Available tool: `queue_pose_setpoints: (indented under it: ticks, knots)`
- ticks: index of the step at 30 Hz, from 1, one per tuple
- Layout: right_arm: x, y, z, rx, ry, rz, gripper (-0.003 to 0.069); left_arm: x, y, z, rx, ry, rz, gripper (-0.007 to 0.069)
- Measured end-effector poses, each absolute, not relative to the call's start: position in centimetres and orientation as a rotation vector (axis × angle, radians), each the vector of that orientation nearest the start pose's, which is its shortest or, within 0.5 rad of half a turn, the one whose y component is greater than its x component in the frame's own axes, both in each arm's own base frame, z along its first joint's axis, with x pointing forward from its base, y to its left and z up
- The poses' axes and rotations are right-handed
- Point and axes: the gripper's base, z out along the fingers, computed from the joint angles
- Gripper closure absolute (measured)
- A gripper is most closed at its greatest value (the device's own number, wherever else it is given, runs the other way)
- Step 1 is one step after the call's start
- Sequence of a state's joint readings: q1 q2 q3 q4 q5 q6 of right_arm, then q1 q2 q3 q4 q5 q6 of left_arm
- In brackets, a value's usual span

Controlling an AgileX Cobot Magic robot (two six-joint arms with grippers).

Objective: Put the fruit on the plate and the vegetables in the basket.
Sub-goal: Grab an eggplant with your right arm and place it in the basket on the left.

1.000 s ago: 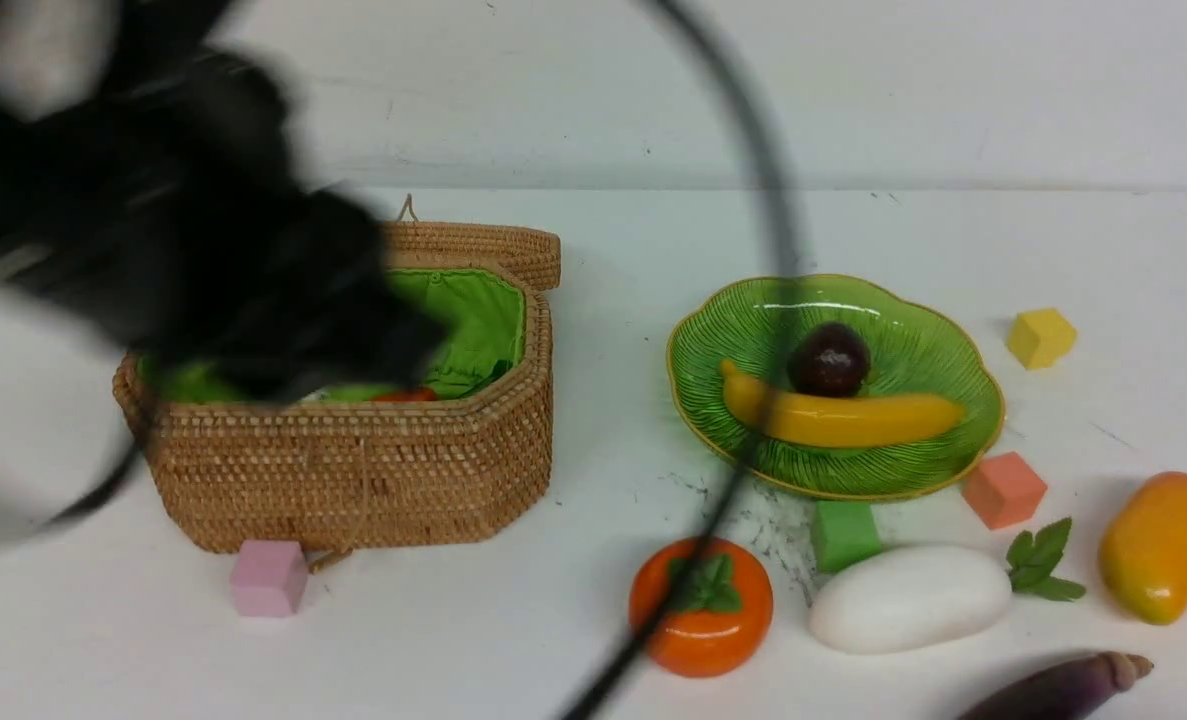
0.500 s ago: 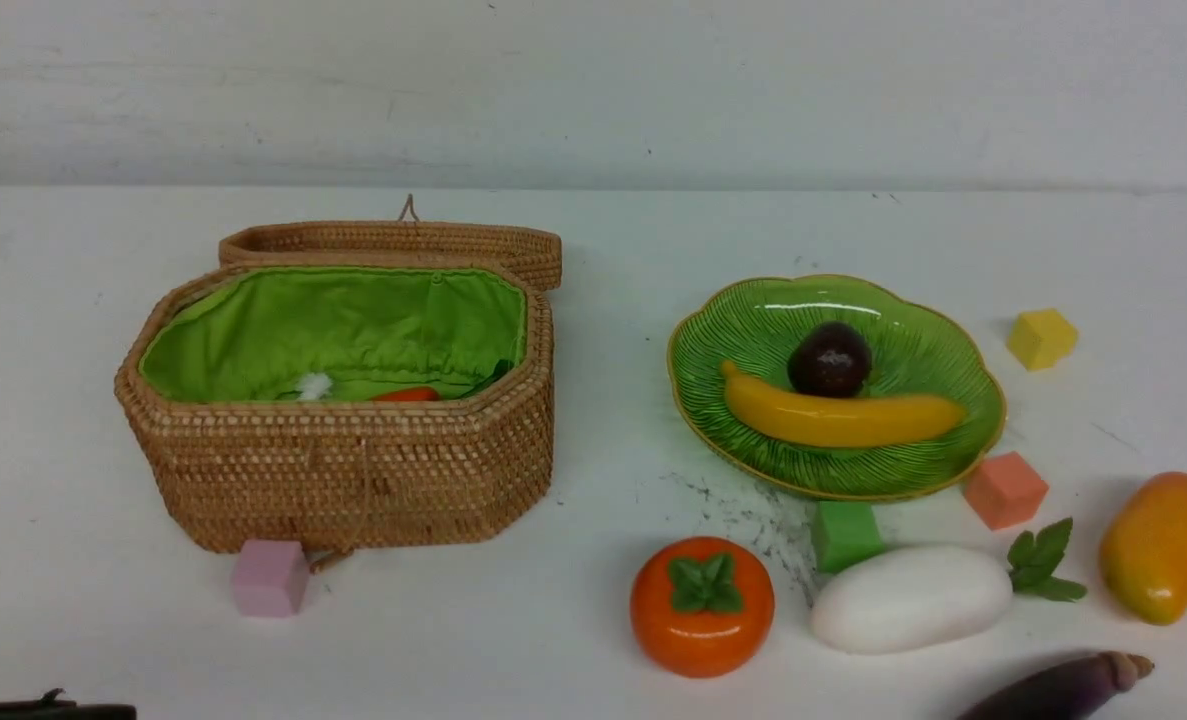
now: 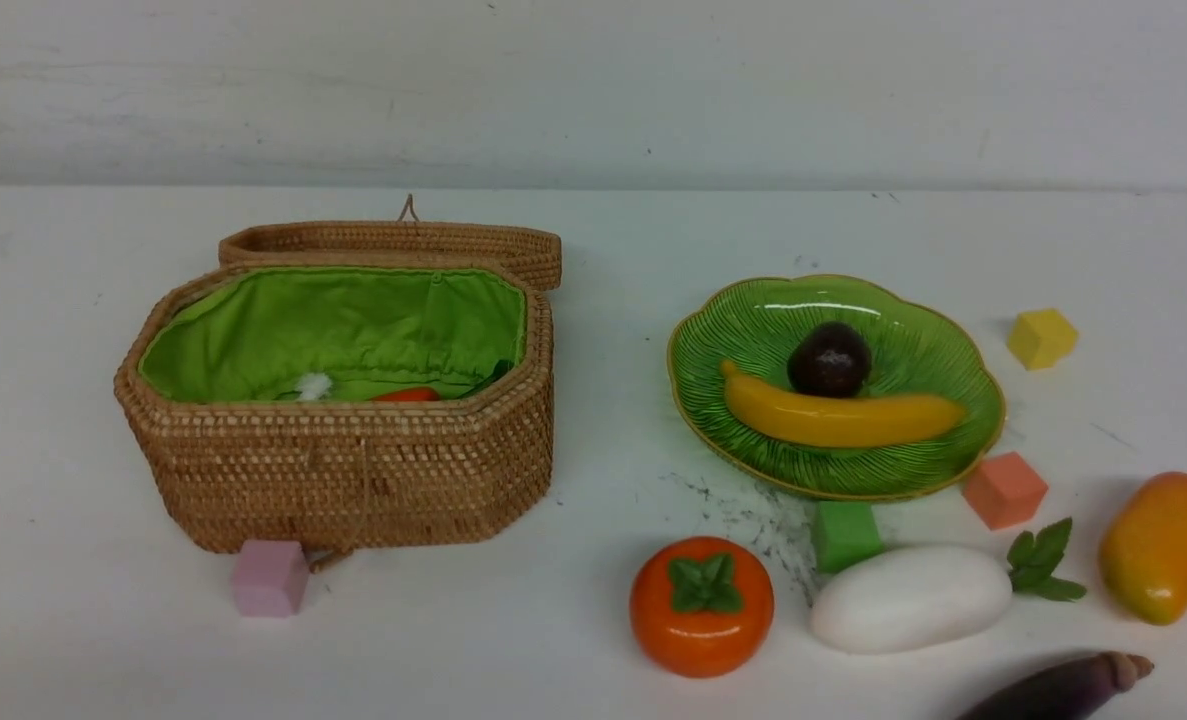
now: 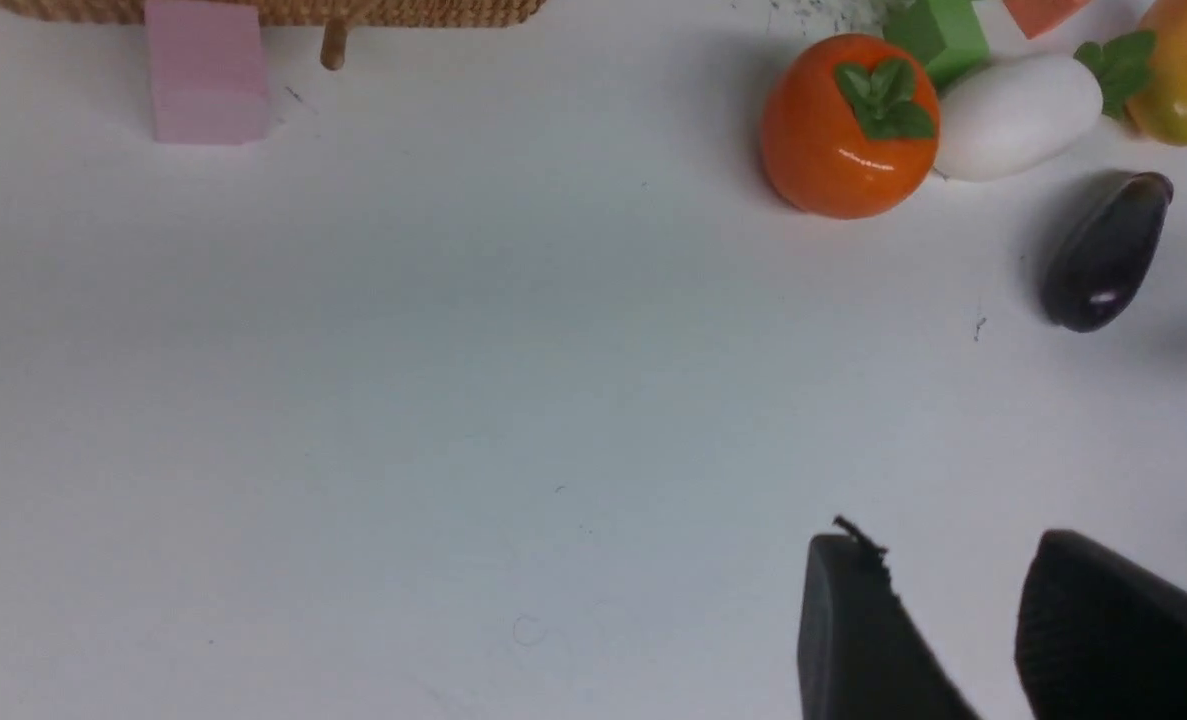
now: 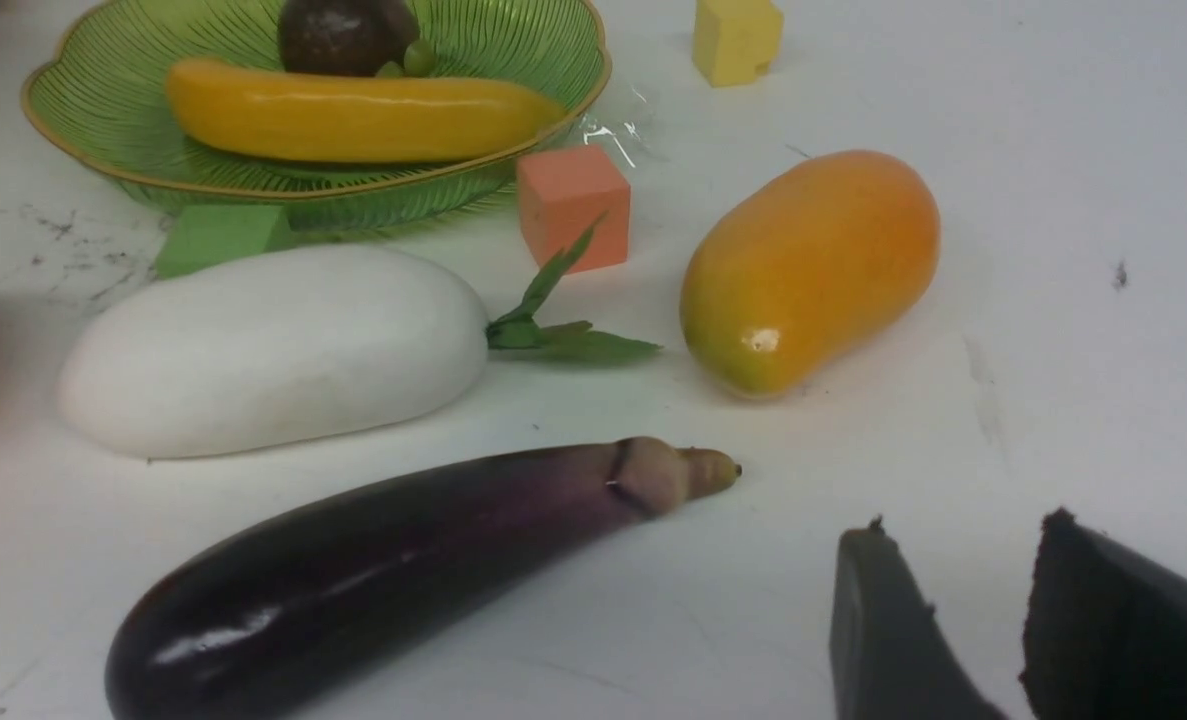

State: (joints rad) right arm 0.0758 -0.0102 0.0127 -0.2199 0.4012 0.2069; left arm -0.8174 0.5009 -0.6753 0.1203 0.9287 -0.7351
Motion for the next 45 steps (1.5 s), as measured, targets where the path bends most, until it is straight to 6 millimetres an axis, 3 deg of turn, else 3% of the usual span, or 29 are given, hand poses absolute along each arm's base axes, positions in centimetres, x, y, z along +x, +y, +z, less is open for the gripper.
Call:
queue_pose_setpoints:
  ticks: [6, 19, 25, 28, 34, 45]
  knots:
    - [5.2, -0.4, 17.4, -0.009, 1.877, -0.025, 0.0417, 6.1, -5.3, 32.5, 0.124, 2.293, -0.71, 0.0386]
    - [5.2, -0.4, 17.4, -0.009, 1.877, -0.025, 0.0417, 7.8, -6.9, 32.4, 0.446, 1.823, -0.659, 0.0386]
    - [5.2, -0.4, 17.4, -0.009, 1.877, -0.025, 0.0417, 9.1, -5.7, 31.4, 0.272, 1.817, -0.574, 0.0386]
    - [5.2, -0.4, 17.4, -0.009, 1.877, -0.025, 0.0417, 9.7, -4.3, 30.1, 0.138, 1.824, -0.482, 0.0386]
    - [5.2, -0.4, 17.4, -0.009, 1.877, -0.025, 0.0417, 8.3, -2.6, 27.3, 0.083, 1.794, -0.376, 0.0386]
    - [5.2, -0.4, 17.4, -0.009, 1.877, -0.025, 0.0417, 5.9, -0.7, 18.9, -0.064, 1.812, -0.245, 0.0386]
